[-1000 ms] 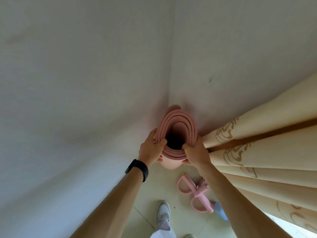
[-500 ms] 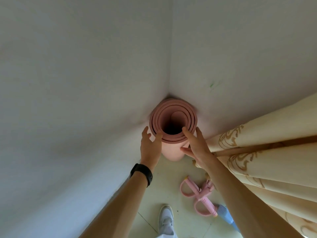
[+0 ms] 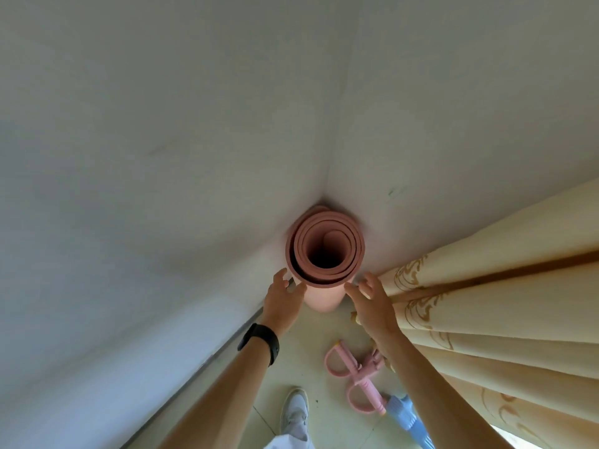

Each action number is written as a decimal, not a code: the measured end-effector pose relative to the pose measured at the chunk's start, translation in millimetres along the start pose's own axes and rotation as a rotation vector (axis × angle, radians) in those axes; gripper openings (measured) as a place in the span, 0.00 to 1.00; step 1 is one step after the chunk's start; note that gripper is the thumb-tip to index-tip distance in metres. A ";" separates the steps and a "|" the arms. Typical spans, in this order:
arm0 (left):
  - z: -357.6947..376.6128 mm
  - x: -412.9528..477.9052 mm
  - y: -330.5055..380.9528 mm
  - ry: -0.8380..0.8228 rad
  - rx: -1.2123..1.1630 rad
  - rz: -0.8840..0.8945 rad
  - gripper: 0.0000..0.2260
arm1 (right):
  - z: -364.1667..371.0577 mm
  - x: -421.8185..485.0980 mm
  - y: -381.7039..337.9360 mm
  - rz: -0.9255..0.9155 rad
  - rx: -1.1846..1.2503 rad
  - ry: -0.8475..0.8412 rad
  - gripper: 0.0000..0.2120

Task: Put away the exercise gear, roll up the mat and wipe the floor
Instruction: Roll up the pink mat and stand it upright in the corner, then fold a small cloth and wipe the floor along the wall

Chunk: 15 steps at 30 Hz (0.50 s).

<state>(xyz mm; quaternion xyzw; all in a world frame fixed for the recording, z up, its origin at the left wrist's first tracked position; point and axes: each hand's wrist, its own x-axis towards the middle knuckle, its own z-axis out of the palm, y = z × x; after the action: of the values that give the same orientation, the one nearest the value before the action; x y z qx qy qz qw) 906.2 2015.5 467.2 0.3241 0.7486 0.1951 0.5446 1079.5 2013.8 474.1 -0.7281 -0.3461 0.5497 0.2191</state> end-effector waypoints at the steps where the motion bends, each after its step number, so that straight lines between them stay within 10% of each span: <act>1: -3.5 -9.2 -0.9 -0.024 0.052 -0.003 0.27 | -3.0 -11.6 -2.3 0.004 -0.060 -0.002 0.27; 15: -71.0 -237.0 15.6 0.140 0.498 0.154 0.21 | -100.7 -233.4 -51.7 -0.559 -0.649 -0.134 0.12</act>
<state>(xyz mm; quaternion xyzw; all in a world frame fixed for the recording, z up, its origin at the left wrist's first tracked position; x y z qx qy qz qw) 890.2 1865.5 664.0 0.4898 0.7825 0.0678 0.3785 1125.4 1880.5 691.8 -0.6000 -0.6985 0.3779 0.0962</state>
